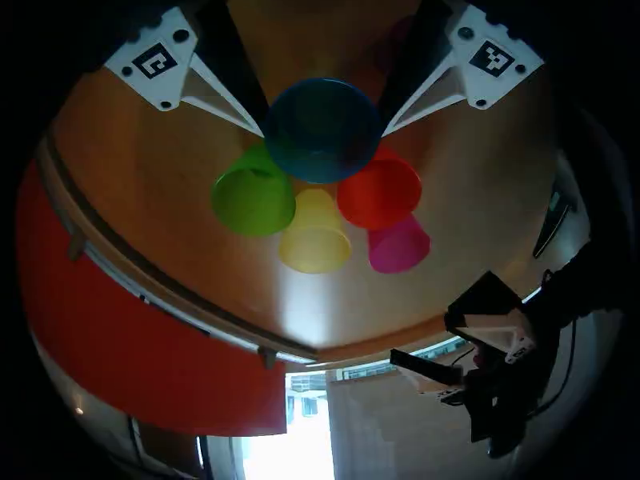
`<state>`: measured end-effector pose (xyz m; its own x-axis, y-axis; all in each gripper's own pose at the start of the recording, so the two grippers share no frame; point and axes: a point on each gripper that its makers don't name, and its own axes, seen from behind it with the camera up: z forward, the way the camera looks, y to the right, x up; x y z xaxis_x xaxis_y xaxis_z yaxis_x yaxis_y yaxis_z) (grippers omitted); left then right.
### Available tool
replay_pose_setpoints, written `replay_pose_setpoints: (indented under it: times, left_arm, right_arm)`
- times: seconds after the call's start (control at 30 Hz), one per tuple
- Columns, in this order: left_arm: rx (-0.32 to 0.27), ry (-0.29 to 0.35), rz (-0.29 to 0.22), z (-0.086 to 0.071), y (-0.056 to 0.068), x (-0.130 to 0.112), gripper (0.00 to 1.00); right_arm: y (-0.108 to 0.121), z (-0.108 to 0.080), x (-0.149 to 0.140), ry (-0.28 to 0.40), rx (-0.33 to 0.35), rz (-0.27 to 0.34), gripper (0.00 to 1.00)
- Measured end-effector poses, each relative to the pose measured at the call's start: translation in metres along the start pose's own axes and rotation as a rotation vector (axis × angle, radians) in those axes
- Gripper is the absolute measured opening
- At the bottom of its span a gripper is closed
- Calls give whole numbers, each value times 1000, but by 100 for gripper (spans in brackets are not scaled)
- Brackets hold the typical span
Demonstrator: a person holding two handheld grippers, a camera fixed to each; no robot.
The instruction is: Pour water
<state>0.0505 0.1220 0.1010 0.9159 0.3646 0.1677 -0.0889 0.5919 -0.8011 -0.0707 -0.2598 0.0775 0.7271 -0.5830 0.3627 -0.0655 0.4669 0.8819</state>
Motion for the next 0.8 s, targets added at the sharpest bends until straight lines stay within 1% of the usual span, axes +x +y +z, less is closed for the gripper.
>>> replay_pose_setpoints:
  times: [0.3,0.5,0.8]
  left_arm:
    - [2,1,2,0,1,2,84]
    - [2,3,-2,-1,2,3,84]
    - [3,9,-1,-1,2,7,84]
  right_arm:
    - [1,-13,16,74,-14,-13,91]
    - [4,-24,28,133,-32,-13,91]
    - [2,-41,47,232,-42,-16,91]
